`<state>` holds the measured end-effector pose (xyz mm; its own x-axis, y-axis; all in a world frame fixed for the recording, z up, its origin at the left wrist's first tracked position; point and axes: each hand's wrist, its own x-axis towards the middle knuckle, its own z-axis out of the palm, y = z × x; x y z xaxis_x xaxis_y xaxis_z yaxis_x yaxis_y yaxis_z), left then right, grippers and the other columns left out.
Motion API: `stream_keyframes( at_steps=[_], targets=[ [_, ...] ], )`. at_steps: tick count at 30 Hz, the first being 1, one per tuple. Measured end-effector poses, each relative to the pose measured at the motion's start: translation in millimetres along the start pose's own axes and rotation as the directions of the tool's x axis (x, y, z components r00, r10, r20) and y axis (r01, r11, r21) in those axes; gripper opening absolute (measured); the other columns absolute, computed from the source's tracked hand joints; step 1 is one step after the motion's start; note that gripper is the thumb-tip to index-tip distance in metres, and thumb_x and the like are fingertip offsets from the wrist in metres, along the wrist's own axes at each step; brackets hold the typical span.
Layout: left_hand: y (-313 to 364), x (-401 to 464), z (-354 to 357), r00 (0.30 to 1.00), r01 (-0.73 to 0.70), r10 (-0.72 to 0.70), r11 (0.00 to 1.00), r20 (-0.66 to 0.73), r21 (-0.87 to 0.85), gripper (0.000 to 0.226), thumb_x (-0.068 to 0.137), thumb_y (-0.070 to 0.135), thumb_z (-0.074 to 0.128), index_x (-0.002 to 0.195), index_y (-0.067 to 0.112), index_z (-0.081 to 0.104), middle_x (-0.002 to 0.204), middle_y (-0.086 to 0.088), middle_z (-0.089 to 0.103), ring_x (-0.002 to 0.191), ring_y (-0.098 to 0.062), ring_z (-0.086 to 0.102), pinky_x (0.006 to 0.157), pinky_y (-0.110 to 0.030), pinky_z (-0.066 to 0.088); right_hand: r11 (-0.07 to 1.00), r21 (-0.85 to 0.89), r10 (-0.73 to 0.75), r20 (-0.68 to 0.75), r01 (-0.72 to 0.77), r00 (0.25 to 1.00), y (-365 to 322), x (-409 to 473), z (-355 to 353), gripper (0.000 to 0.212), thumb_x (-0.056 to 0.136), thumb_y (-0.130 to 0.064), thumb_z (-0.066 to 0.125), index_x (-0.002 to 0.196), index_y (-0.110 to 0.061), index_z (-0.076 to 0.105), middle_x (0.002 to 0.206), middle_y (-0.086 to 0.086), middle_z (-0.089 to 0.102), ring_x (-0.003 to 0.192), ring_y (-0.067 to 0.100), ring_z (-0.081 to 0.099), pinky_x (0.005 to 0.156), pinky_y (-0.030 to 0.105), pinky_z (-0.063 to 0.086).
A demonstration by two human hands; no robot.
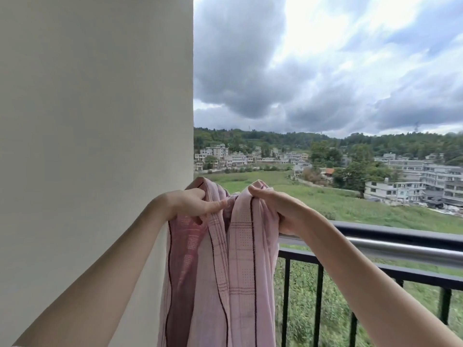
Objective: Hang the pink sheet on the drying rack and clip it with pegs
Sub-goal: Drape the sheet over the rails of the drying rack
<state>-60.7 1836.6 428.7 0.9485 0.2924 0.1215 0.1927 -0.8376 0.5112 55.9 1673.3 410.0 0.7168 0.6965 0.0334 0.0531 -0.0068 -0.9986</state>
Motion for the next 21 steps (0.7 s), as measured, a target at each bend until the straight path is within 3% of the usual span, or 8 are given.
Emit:
stream_keyframes(
  at_steps=[3, 5, 9, 13, 15, 17, 19, 21],
  targets=[
    [-17.1, 3.5, 1.7, 0.993, 0.024, -0.017, 0.998, -0.115, 0.060, 0.034, 0.087, 0.052, 0.051, 0.066, 0.025, 0.050, 0.070, 0.006, 0.056, 0.065, -0.008, 0.057, 0.051, -0.015, 0.039, 0.999, -0.030, 0.026, -0.010, -0.026, 1.000, -0.5, 7.1, 11.6, 0.038, 0.087, -0.029, 0.063, 0.118, -0.010, 0.053, 0.102, 0.015, 0.069, 0.094, 0.026, 0.067, 0.085, 0.039, 0.054],
    [-24.0, 5.7, 6.3, 0.975, 0.002, 0.011, 0.998, -0.220, 0.061, 0.039, 0.088, 0.048, 0.052, 0.060, 0.021, 0.048, 0.062, 0.005, 0.050, 0.057, -0.006, 0.048, 0.047, -0.015, 0.033, 1.000, -0.009, 0.012, -0.024, -0.012, 1.000, -0.9, 9.1, 11.3, 0.031, 0.088, -0.021, 0.062, 0.115, -0.008, 0.053, 0.093, 0.014, 0.069, 0.080, 0.024, 0.066, 0.074, 0.035, 0.057],
    [-22.7, 13.3, 20.8, 0.957, -0.061, 0.060, 0.998, -0.284, 0.007, 0.039, 0.089, 0.047, 0.051, 0.060, 0.022, 0.055, 0.064, 0.005, 0.055, 0.065, -0.010, 0.052, 0.054, -0.022, 0.034, 1.000, 0.018, -0.018, -0.103, 0.020, 0.995, 0.5, 3.2, 6.4, 0.036, 0.090, -0.013, 0.058, 0.124, -0.011, 0.050, 0.075, 0.011, 0.065, 0.058, 0.016, 0.062, 0.050, 0.026, 0.055],
    [-1.8, 26.9, 31.9, 0.931, -0.128, 0.137, 0.991, -0.338, 0.049, 0.051, 0.087, 0.047, 0.053, 0.040, 0.028, 0.054, 0.055, 0.014, 0.053, 0.060, -0.009, 0.051, 0.059, -0.026, 0.036, 0.998, 0.053, -0.030, -0.233, 0.043, 0.972, 1.5, -10.9, -12.9, 0.026, 0.090, -0.012, 0.058, 0.114, -0.002, 0.054, 0.073, 0.010, 0.062, 0.050, 0.016, 0.062, 0.041, 0.022, 0.051],
    [17.9, 31.6, 33.6, 0.926, -0.208, 0.202, 0.978, -0.319, 0.015, 0.047, 0.088, 0.045, 0.054, 0.041, 0.037, 0.058, 0.053, 0.018, 0.055, 0.058, -0.005, 0.052, 0.056, -0.026, 0.038, 0.995, 0.084, -0.031, -0.290, 0.057, 0.957, -0.2, -18.7, -28.8, 0.020, 0.090, -0.013, 0.058, 0.108, -0.006, 0.056, 0.076, 0.010, 0.063, 0.059, 0.018, 0.062, 0.046, 0.023, 0.052],
    [40.2, 34.9, 35.8, 0.925, -0.290, 0.273, 0.957, -0.266, -0.027, 0.031, 0.089, 0.044, 0.053, 0.060, 0.043, 0.064, 0.071, 0.016, 0.067, 0.075, -0.008, 0.062, 0.069, -0.029, 0.049, 0.991, 0.103, -0.047, -0.338, 0.087, 0.940, -4.5, -27.4, -46.7, 0.014, 0.089, -0.014, 0.059, 0.098, -0.003, 0.059, 0.076, 0.011, 0.063, 0.065, 0.019, 0.061, 0.056, 0.028, 0.054],
    [59.2, 39.4, 38.8, 0.911, -0.347, 0.328, 0.937, -0.248, -0.033, 0.023, 0.088, 0.049, 0.051, 0.080, 0.036, 0.068, 0.087, 0.006, 0.071, 0.086, -0.013, 0.064, 0.082, -0.035, 0.051, 0.988, 0.102, -0.072, -0.386, 0.120, 0.920, -7.5, -36.9, -63.4, 0.015, 0.088, -0.016, 0.061, 0.093, -0.002, 0.061, 0.078, 0.012, 0.064, 0.069, 0.021, 0.062, 0.067, 0.034, 0.053],
    [70.0, 44.1, 43.4, 0.904, -0.370, 0.347, 0.928, -0.250, -0.048, 0.030, 0.086, 0.051, 0.052, 0.077, 0.028, 0.069, 0.077, 0.004, 0.070, 0.077, -0.010, 0.065, 0.075, -0.028, 0.052, 0.989, 0.051, -0.099, -0.440, 0.136, 0.892, -5.4, -47.0, -76.6, 0.018, 0.086, -0.020, 0.063, 0.091, -0.002, 0.063, 0.081, 0.013, 0.066, 0.074, 0.024, 0.063, 0.069, 0.036, 0.053]
  ],
)
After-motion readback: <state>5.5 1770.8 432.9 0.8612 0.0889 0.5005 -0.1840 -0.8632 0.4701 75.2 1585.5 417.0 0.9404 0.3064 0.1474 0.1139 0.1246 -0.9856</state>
